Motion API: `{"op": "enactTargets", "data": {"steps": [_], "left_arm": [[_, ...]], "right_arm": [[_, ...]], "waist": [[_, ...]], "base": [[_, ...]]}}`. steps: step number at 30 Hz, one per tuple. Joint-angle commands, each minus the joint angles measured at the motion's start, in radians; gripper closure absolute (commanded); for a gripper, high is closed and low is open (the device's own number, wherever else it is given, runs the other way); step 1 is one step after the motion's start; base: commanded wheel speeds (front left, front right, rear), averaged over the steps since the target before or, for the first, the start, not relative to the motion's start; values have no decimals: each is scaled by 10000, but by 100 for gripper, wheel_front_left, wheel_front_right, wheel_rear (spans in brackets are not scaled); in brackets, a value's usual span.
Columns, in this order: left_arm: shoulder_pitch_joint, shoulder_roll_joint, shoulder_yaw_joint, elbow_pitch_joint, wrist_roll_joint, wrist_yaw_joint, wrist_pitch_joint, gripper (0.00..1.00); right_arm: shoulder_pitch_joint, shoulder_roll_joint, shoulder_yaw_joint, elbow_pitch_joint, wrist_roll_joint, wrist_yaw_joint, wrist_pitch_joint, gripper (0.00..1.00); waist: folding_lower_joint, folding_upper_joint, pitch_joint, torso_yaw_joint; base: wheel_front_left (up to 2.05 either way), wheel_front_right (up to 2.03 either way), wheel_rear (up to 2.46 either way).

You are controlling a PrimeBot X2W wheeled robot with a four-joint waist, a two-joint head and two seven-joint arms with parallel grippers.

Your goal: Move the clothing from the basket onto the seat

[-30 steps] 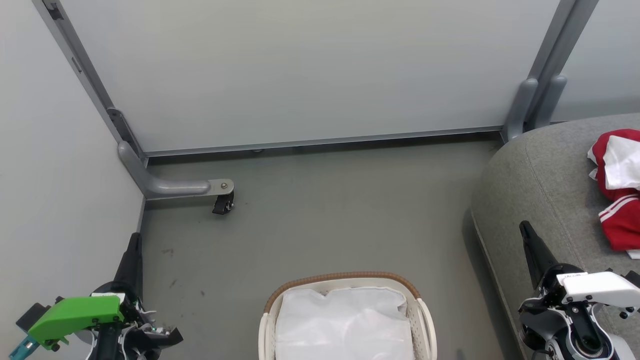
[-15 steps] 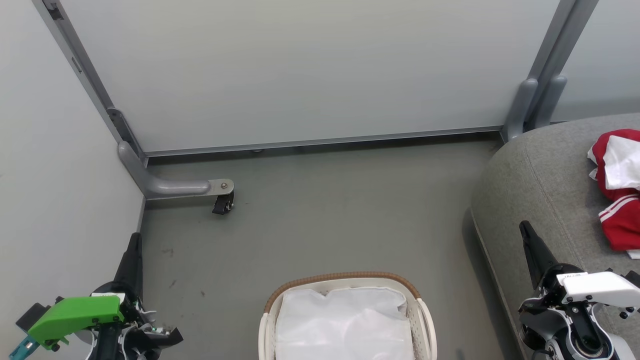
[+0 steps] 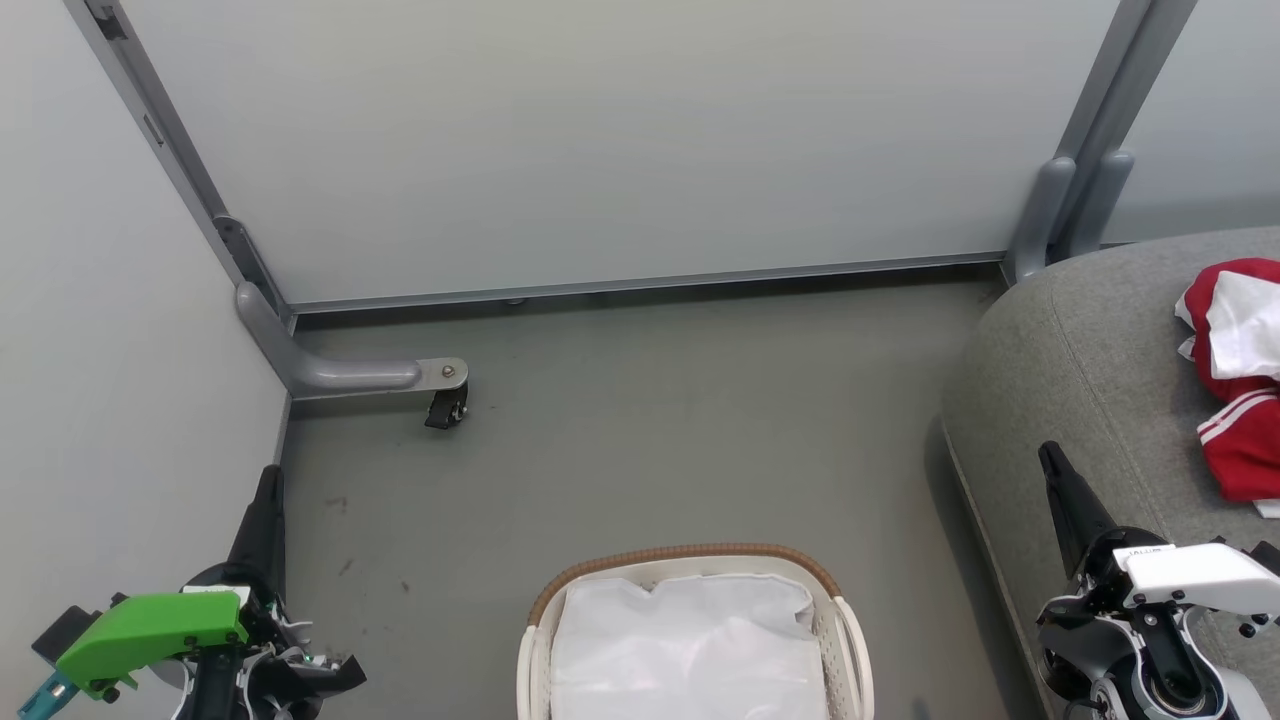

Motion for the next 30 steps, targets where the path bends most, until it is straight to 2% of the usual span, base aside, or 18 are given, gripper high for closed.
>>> {"op": "enactTargets", "data": {"steps": [1, 30], "left_arm": [[-97, 67, 23, -6, -28, -58, 32, 100], [-97, 67, 22, -5, -29, -56, 32, 100]], "right_arm": [[105, -60, -12, -35, 35, -3, 13, 100], [106, -60, -11, -35, 36, -3, 12, 100]], "waist": [[0, 0, 0, 0], [0, 0, 0, 0]], "base": [[0, 0, 0], [0, 0, 0]]}}
